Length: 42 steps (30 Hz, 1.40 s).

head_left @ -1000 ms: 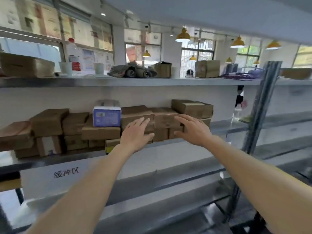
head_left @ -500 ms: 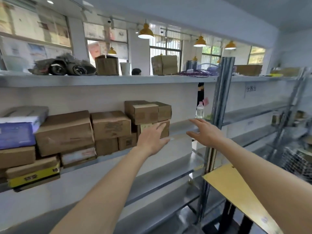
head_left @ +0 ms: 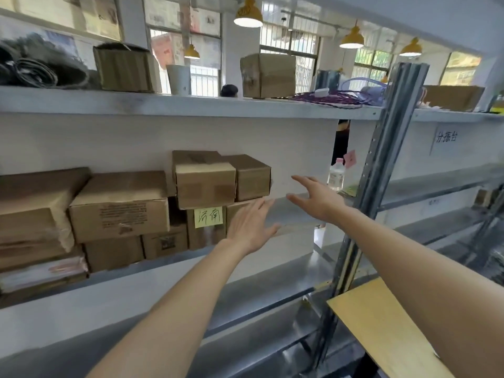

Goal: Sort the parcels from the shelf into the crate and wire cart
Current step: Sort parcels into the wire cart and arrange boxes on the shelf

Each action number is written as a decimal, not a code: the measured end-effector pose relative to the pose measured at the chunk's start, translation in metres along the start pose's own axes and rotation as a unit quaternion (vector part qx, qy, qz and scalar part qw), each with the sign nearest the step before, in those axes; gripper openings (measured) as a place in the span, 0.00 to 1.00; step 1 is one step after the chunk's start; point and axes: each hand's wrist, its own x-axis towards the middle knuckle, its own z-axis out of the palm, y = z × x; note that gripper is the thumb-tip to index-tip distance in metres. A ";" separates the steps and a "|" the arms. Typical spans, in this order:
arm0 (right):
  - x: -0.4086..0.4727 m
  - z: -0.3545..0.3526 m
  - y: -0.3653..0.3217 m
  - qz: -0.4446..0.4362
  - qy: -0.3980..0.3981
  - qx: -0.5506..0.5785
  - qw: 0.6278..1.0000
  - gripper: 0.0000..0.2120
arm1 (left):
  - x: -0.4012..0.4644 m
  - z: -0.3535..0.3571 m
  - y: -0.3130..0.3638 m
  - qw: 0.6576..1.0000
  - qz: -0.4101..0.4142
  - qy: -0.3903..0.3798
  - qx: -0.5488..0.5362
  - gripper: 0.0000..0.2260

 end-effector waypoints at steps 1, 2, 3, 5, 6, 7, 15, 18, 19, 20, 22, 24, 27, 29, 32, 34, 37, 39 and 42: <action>0.011 0.007 0.003 -0.009 -0.006 0.003 1.000 0.32 | 0.005 0.005 -0.003 1.000 -0.009 0.001 0.004 0.31; 0.022 0.013 0.004 -0.019 -0.012 0.010 1.000 0.32 | 0.009 0.010 -0.007 1.000 -0.017 0.003 0.006 0.31; 0.034 0.018 0.006 -0.028 -0.018 0.023 0.999 0.32 | 0.012 0.014 -0.009 1.000 -0.024 0.007 0.005 0.31; 0.058 0.029 0.008 -0.051 -0.027 0.051 0.997 0.33 | 0.019 0.022 -0.014 0.999 -0.040 0.017 0.006 0.31; 0.069 0.034 0.009 -0.064 -0.029 0.063 0.996 0.33 | 0.021 0.026 -0.015 0.999 -0.049 0.020 0.005 0.31; 0.080 0.038 0.009 -0.076 -0.031 0.076 0.994 0.34 | 0.023 0.030 -0.016 0.998 -0.061 0.021 0.003 0.31; 0.140 0.068 0.020 -0.160 -0.078 0.184 0.967 0.40 | 0.032 0.054 -0.007 0.981 -0.191 0.002 0.018 0.31; 0.152 0.077 0.022 -0.182 -0.103 0.227 0.951 0.37 | 0.033 0.054 -0.002 0.973 -0.224 0.044 0.017 0.29; 0.154 0.079 0.023 -0.188 -0.106 0.244 0.945 0.35 | 0.032 0.053 0.001 0.970 -0.232 0.064 0.011 0.28; 0.157 0.083 0.023 -0.194 -0.104 0.262 0.939 0.33 | 0.031 0.053 0.005 0.967 -0.242 0.082 0.003 0.27; 0.161 0.088 0.027 -0.202 -0.097 0.297 0.928 0.28 | 0.029 0.053 0.009 0.956 -0.272 0.108 -0.012 0.26; 0.164 0.089 0.033 -0.196 -0.093 0.329 0.919 0.26 | 0.031 0.053 0.008 0.938 -0.319 0.129 -0.045 0.29; 0.169 0.087 0.045 -0.187 -0.096 0.365 0.907 0.24 | 0.041 0.054 0.005 0.904 -0.373 0.172 -0.118 0.33; 0.173 0.087 0.051 -0.192 -0.100 0.374 0.902 0.24 | 0.052 0.054 0.006 0.891 -0.386 0.188 -0.147 0.34; 0.176 0.089 0.055 -0.197 -0.093 0.375 0.901 0.24 | 0.068 0.053 0.008 0.877 -0.393 0.214 -0.176 0.34; 0.176 0.093 0.058 -0.204 -0.088 0.382 0.897 0.24 | 0.079 0.053 0.009 0.872 -0.387 0.231 -0.191 0.34; 0.175 0.095 0.063 -0.209 -0.081 0.390 0.893 0.23 | 0.097 0.049 0.009 0.873 -0.377 0.245 -0.188 0.34; 0.174 0.095 0.065 -0.217 -0.077 0.396 0.889 0.23 | 0.109 0.045 0.007 0.881 -0.368 0.239 -0.177 0.34; 0.175 0.094 0.063 -0.251 -0.072 0.387 0.884 0.23 | 0.125 0.037 0.003 0.883 -0.361 0.237 -0.183 0.34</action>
